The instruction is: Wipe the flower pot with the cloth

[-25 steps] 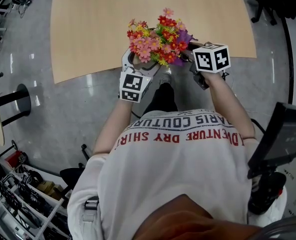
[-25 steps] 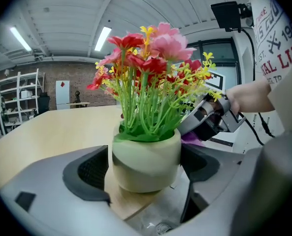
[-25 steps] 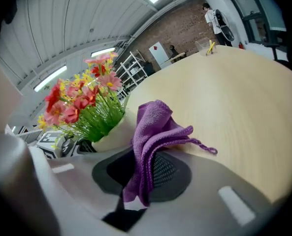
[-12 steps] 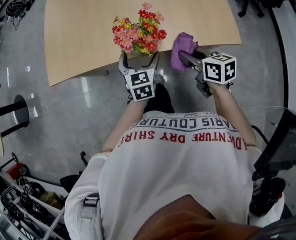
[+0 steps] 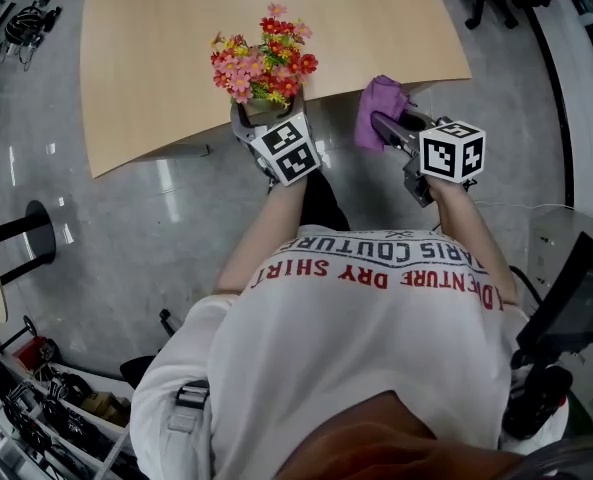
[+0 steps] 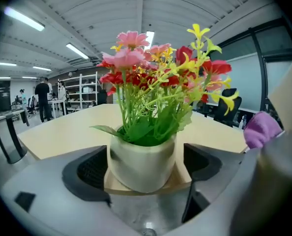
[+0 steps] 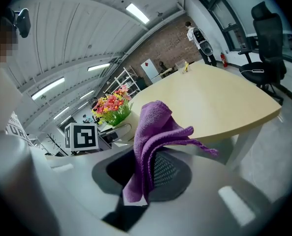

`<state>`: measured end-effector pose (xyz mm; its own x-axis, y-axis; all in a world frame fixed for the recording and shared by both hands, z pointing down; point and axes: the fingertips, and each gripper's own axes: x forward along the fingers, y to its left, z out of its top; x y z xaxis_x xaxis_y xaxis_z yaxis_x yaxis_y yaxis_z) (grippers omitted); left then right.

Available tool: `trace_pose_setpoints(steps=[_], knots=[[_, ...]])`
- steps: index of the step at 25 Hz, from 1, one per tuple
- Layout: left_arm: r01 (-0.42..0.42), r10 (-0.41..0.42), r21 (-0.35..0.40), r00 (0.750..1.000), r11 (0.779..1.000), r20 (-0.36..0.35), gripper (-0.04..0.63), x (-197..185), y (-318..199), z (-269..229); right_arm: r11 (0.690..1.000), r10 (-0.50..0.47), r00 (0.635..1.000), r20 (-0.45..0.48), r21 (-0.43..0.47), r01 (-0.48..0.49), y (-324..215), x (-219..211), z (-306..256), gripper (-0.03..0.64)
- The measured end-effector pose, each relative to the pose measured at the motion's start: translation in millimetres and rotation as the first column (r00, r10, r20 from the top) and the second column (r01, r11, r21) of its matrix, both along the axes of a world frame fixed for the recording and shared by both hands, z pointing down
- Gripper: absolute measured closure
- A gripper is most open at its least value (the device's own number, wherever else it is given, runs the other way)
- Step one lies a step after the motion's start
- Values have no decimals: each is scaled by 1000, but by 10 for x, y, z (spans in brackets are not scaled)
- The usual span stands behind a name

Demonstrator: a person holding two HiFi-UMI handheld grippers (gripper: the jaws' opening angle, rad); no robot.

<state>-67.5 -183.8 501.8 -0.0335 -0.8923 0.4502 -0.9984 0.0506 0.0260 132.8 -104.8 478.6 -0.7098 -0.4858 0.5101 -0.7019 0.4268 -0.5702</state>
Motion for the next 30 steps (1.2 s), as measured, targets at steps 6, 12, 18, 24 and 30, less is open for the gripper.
trace_pose_setpoints(steps=[6, 12, 18, 24, 30], knots=[[-17, 17, -11, 999, 1000, 35, 167, -40, -7, 9, 1000, -10, 1000, 0, 2, 10, -40, -62, -30, 561], [-138, 139, -19, 990, 990, 33, 173, -75, -83, -22, 999, -42, 999, 20, 7, 41, -234, -308, -59, 561], [-297, 297, -10, 954, 955, 31, 175, -122, -131, -62, 997, -80, 995, 59, 20, 79, -443, -586, -131, 561], [-472, 473, -18, 881, 881, 28, 176, -130, -118, -71, 995, -99, 990, 100, 34, 96, -603, -777, -166, 561], [-548, 549, -52, 835, 835, 27, 178, -150, -151, -93, 990, -136, 981, 135, 45, 131, -804, -1002, -213, 561]])
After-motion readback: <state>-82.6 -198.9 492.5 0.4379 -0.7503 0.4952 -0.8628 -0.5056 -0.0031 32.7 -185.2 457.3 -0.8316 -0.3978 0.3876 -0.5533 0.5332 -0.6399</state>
